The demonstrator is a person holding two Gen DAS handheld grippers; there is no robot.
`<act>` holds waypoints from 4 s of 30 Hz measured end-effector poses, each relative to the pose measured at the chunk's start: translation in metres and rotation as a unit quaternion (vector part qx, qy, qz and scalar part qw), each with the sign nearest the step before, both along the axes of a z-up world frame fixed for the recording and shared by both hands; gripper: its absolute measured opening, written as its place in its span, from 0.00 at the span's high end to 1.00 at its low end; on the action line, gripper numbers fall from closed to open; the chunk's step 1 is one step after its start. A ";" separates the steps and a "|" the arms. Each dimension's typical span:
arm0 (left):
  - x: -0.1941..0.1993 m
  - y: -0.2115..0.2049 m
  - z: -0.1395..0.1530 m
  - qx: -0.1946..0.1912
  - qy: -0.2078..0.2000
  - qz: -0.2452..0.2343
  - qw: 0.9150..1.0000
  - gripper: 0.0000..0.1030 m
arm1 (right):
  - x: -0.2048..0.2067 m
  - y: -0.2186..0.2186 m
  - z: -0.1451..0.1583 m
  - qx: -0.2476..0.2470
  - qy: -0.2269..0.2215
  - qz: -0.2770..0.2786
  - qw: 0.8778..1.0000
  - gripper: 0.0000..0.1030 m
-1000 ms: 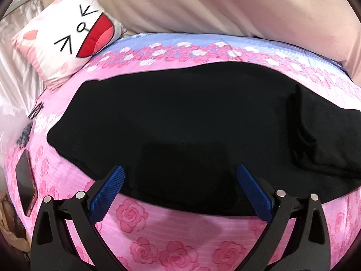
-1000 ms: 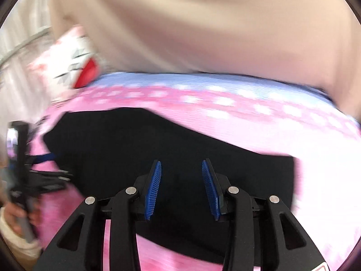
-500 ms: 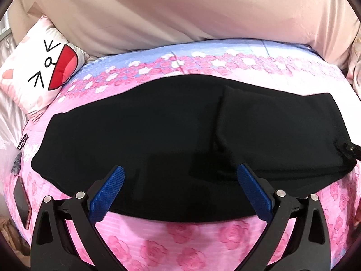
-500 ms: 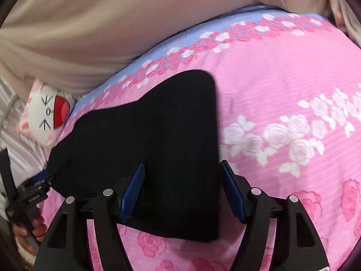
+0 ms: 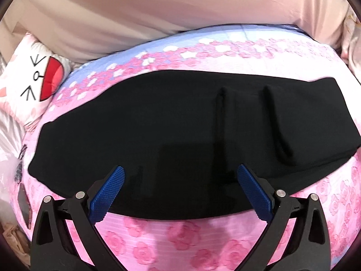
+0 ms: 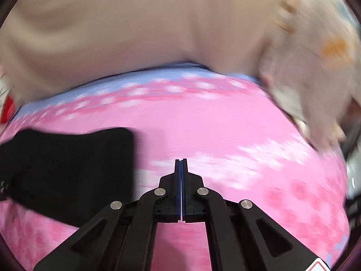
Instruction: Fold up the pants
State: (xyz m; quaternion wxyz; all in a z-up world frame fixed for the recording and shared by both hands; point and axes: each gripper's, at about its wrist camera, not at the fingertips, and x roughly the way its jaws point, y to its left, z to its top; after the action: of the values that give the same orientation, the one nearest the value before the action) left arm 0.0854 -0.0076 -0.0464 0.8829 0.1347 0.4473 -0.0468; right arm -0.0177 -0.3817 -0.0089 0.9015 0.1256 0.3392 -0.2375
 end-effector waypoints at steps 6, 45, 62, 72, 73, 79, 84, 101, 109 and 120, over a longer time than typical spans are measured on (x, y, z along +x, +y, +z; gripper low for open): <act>0.002 0.004 -0.005 -0.006 0.005 0.010 1.000 0.05 | -0.004 0.055 0.018 -0.010 0.000 0.096 0.995 0.81; 0.010 0.143 -0.009 -0.084 0.001 0.077 0.994 0.05 | 0.184 0.317 -0.026 0.112 0.044 0.373 0.920 0.93; 0.019 0.169 -0.017 -0.088 0.011 0.110 0.990 0.05 | 0.171 0.316 -0.020 0.062 0.041 0.349 0.934 0.59; 0.015 0.178 -0.016 -0.070 0.003 0.123 0.990 0.05 | 0.157 0.282 -0.039 0.050 0.059 0.310 0.948 0.57; 0.016 0.179 -0.017 -0.068 0.004 0.125 0.990 0.05 | 0.157 0.280 -0.039 0.054 0.057 0.308 0.948 0.57; 0.016 0.202 -0.010 -0.067 -0.016 0.175 0.982 0.05 | 0.154 0.283 -0.035 0.039 0.049 0.314 0.947 0.43; 0.032 0.292 -0.008 -0.175 -0.031 0.294 0.939 0.05 | 0.155 0.278 -0.035 0.044 0.049 0.306 0.950 0.43; 0.038 0.176 0.105 -0.205 -0.135 0.090 0.965 0.82 | 0.114 0.201 -0.020 0.051 0.001 0.216 0.975 0.36; 0.010 -0.048 0.061 -0.214 0.010 -0.149 0.965 0.71 | 0.051 0.114 -0.015 0.059 -0.029 0.123 0.990 0.30; -0.056 -0.085 0.090 -0.115 -0.107 -0.133 0.979 0.05 | 0.020 0.068 -0.029 0.139 -0.049 0.114 0.982 0.30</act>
State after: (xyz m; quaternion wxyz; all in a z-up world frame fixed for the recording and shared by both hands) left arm 0.0296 -0.0925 0.0435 0.9212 0.0943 0.3201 -0.2002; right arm 0.0028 -0.3141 -0.0383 0.9122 0.2214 0.3361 -0.0768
